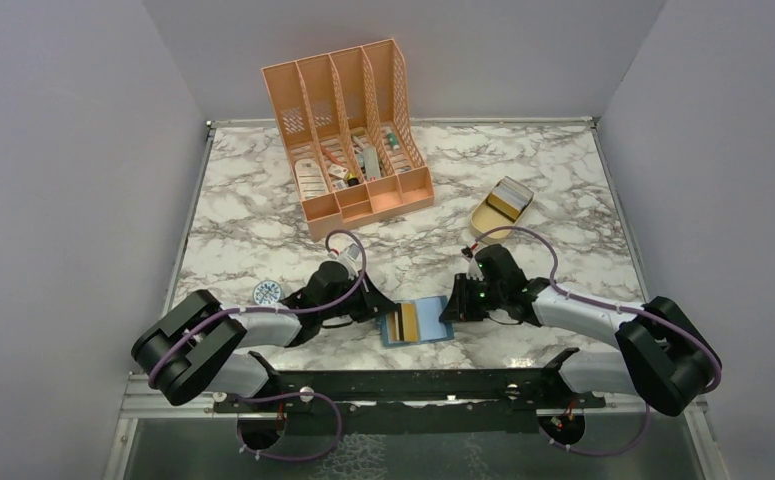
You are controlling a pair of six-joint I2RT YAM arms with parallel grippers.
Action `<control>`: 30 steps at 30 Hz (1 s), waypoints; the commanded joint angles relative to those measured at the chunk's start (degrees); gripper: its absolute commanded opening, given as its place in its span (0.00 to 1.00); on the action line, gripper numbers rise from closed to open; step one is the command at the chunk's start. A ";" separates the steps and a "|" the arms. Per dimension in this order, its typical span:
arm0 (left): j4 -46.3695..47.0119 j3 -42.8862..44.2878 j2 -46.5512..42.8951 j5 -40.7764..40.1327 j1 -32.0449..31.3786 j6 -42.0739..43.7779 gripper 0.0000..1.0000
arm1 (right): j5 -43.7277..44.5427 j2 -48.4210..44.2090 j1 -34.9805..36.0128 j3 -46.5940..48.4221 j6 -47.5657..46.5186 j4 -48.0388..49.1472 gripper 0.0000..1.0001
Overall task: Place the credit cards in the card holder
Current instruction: Insert the credit card into the card holder.
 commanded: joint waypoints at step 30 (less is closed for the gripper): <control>10.06 -3.83 2.66 -2.40 -0.28 -2.95 0.00 | 2.40 -0.46 1.03 -0.96 0.42 0.39 0.15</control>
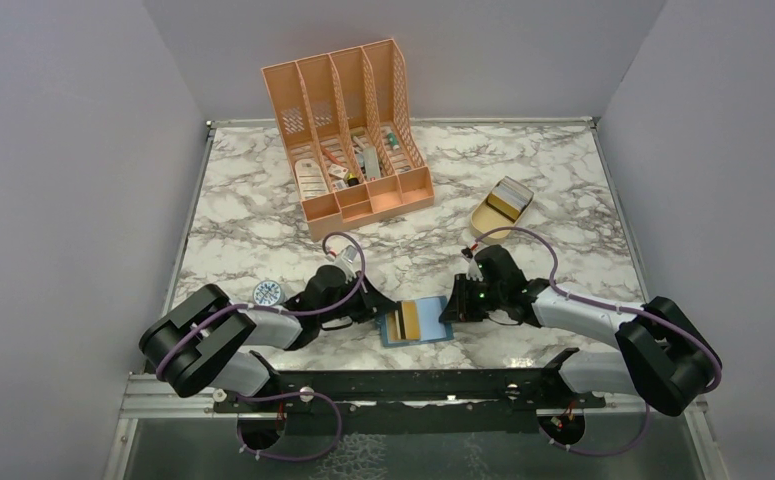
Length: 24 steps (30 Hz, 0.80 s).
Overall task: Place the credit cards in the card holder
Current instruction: Insert the credit card into the card holder.
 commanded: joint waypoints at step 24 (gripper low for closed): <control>5.96 -0.40 2.06 0.33 -0.37 -0.83 0.00 | 2.58 -0.13 0.69 -0.26 -0.69 -0.70 0.10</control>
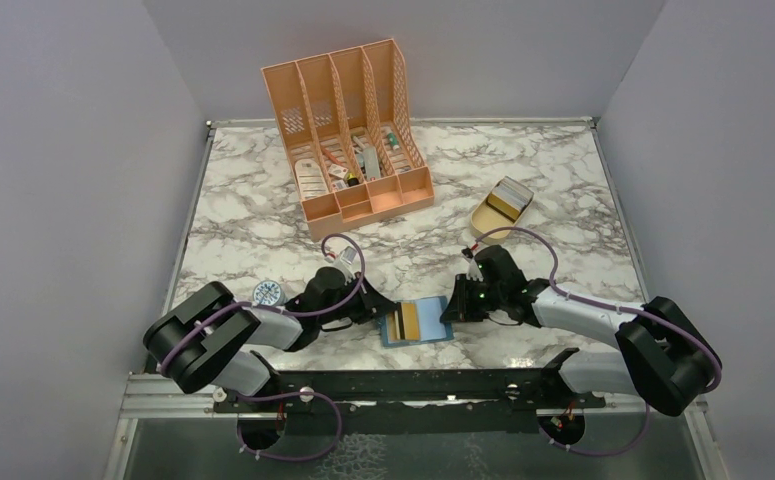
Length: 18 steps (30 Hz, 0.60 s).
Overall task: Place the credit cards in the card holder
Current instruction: Insert the credit card into the card holder.
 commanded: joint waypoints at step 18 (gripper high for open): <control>6.12 1.03 4.74 0.96 -0.53 1.07 0.00 | 2.30 -0.69 0.75 0.27 -0.50 -1.19 0.08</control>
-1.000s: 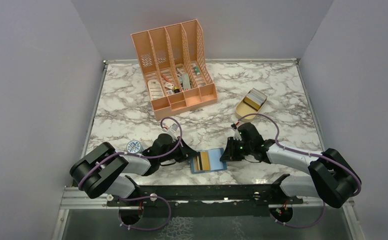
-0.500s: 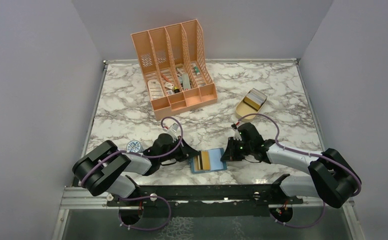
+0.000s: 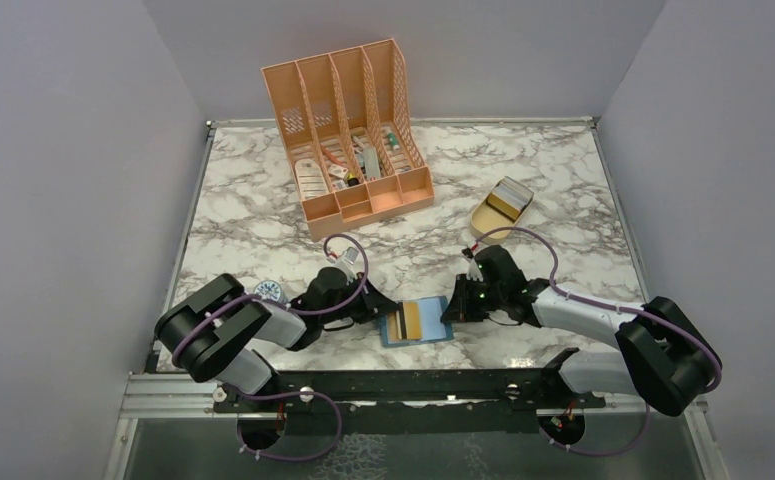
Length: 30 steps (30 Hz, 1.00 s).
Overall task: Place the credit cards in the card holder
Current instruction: Insert the credit card into the card holder.
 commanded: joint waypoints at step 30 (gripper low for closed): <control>4.30 -1.64 1.35 -6.14 -1.93 -0.14 0.00 | 3.46 -4.55 0.75 -1.45 3.38 -1.16 0.08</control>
